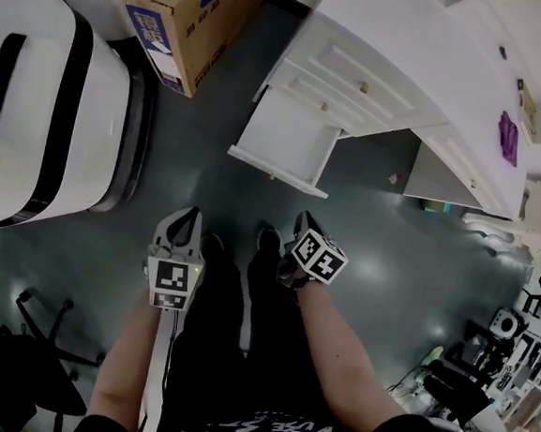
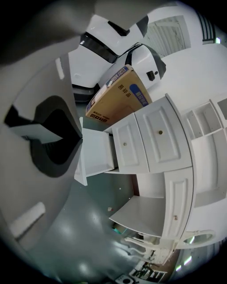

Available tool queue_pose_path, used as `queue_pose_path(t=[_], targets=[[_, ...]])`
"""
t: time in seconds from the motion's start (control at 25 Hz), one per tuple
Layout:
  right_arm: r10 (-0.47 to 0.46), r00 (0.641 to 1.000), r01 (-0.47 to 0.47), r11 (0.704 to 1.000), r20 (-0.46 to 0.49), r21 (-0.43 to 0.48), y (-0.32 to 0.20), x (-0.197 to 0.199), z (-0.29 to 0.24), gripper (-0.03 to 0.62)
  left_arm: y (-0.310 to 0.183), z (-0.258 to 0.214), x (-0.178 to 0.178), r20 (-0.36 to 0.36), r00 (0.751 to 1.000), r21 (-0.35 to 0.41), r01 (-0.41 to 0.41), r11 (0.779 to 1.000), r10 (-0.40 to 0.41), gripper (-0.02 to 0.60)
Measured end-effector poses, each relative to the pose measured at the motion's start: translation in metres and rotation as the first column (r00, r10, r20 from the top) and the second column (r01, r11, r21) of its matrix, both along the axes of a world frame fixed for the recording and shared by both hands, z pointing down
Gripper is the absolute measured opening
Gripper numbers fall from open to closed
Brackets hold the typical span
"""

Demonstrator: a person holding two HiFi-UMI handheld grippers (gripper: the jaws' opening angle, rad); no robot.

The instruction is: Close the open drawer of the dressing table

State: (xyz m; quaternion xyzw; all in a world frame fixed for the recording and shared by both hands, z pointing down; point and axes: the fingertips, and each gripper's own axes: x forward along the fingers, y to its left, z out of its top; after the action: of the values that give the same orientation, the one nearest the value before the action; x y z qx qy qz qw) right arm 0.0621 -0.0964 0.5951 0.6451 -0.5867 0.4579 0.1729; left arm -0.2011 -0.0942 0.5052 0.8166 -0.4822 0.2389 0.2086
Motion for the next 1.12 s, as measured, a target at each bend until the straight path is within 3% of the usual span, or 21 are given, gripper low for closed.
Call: queue_pose_path(t=[0.28,0.6,0.96,1.12], targets=[[-0.096,0.994,0.093,0.993,-0.044,-0.076,0.001,-0.008,0.073,0.003,-0.008,0.061,0.003,-0.03,0.999,-0.056,0.035,0.998,-0.036,0.009],[-0.098,0.993,0.089,0.989,-0.072,-0.118,-0.023,-0.001,0.155,0.003,-0.027,0.122,0.014,-0.001,0.999,-0.103,0.034,0.994,-0.034,0.009],[-0.135,0.99,0.129,0.982,-0.034,-0.136,-0.043,-0.01,0.229,0.005,-0.051,0.174,0.029,0.007,0.996,-0.14,0.085,0.986,-0.085,0.009],[-0.105,0.994,0.102,0.985,-0.015,-0.14,-0.054,-0.007,0.251,0.018,-0.056,0.199,0.04,0.011,0.997,-0.168,0.077,0.983,-0.077,0.009]])
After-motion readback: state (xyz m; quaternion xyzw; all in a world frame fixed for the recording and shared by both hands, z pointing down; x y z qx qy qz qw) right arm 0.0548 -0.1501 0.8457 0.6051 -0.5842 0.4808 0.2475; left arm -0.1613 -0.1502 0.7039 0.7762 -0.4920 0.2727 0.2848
